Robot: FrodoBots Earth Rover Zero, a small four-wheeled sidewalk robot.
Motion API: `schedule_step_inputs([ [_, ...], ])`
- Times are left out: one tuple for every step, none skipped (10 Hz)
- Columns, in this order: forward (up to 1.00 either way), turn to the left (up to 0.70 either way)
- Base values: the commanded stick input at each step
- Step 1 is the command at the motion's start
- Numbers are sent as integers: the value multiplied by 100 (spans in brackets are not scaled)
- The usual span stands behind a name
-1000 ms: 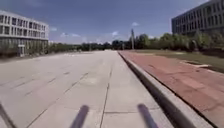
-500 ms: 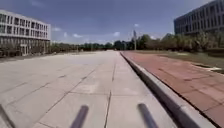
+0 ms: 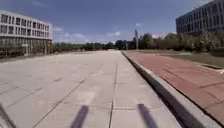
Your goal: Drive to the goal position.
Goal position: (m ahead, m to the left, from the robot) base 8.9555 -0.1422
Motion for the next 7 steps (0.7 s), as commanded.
schedule_step_inputs([
  [70, 0],
  [70, -17],
  [70, -35],
  [70, -35],
  [70, -35],
  [70, -28],
  [70, 0],
])
